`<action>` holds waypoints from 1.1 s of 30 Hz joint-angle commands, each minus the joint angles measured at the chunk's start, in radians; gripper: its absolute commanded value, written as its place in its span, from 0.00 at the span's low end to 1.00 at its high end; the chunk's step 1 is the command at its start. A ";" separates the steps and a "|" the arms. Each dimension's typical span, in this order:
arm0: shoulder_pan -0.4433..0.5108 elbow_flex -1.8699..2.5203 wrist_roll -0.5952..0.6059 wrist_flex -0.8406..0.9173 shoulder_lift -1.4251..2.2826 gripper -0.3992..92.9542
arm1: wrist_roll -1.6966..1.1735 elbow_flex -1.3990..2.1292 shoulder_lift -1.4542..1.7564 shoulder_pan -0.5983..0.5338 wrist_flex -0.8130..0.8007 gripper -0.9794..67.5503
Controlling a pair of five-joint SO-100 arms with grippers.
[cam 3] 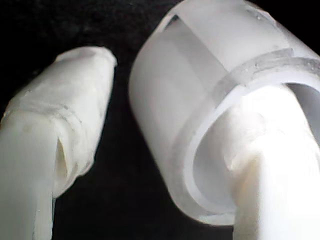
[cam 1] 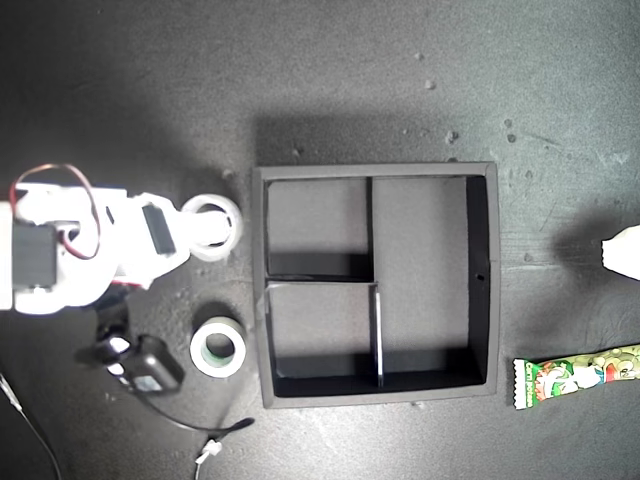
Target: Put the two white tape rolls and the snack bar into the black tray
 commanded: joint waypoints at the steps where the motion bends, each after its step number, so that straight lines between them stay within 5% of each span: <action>1: -0.061 -0.080 -0.052 0.046 -0.038 0.04 | 0.135 0.012 0.003 0.021 -0.032 0.01; 10: -0.089 -0.572 -0.020 0.482 0.002 0.01 | 0.727 0.012 0.003 0.135 -0.114 0.01; 14: -0.057 -1.037 0.025 0.687 -0.235 0.01 | 0.357 0.012 0.003 0.242 -0.316 0.01; 20: -0.029 -1.557 0.029 0.905 -0.620 0.01 | -0.253 -0.051 0.003 0.169 -0.534 0.03; 24: -0.017 -2.121 0.025 1.112 -0.997 0.01 | -0.454 -0.215 -0.011 0.067 -0.488 0.20; 33: 0.023 -2.029 -0.023 1.108 -1.031 0.03 | -0.371 -0.634 -0.275 -0.132 -0.209 0.38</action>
